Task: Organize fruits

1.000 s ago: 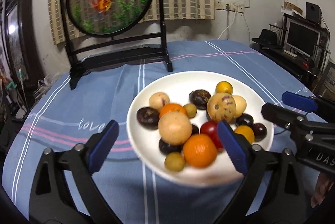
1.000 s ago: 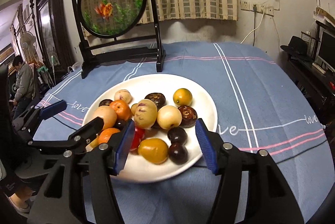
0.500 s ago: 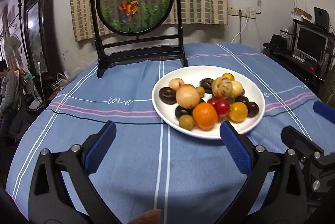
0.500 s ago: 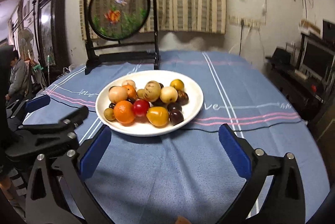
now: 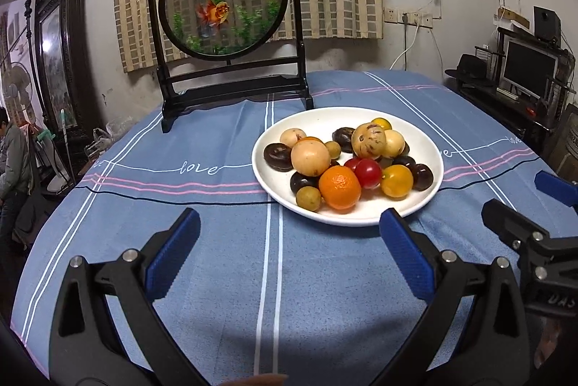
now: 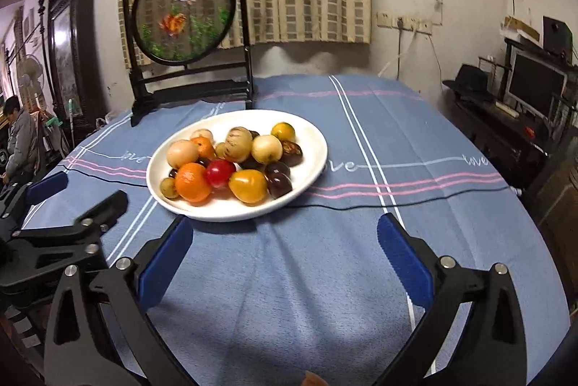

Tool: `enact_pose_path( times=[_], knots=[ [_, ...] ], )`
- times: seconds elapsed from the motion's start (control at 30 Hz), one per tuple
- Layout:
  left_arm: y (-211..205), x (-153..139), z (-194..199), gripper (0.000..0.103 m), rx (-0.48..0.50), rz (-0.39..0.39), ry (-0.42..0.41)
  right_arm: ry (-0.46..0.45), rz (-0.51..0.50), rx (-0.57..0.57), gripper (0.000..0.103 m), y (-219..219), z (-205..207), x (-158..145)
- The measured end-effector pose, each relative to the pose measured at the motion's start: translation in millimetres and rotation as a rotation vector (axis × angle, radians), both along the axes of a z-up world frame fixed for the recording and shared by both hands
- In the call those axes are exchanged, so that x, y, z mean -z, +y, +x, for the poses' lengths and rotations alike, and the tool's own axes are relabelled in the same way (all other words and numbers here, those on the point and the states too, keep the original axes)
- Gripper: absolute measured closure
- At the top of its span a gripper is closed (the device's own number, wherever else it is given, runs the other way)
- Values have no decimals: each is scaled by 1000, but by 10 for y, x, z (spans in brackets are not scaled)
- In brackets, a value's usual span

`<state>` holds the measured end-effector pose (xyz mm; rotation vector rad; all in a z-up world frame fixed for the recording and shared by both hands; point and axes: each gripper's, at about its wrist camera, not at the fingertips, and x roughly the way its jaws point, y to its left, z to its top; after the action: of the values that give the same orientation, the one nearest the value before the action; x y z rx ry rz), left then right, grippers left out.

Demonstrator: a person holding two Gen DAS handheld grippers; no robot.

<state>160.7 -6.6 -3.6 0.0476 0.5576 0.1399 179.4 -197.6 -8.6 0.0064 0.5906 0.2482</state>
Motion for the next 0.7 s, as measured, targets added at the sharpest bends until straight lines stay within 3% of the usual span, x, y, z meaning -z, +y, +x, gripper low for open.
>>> enact_pose_path(
  times=[0.53, 0.7],
  knots=[
    [-11, -5, 13, 2, 25, -6, 2, 32, 6, 1, 1, -15, 38, 27],
    [-35, -23, -29, 2, 22, 13, -31, 38, 4, 3, 1, -14, 47, 38]
  ],
)
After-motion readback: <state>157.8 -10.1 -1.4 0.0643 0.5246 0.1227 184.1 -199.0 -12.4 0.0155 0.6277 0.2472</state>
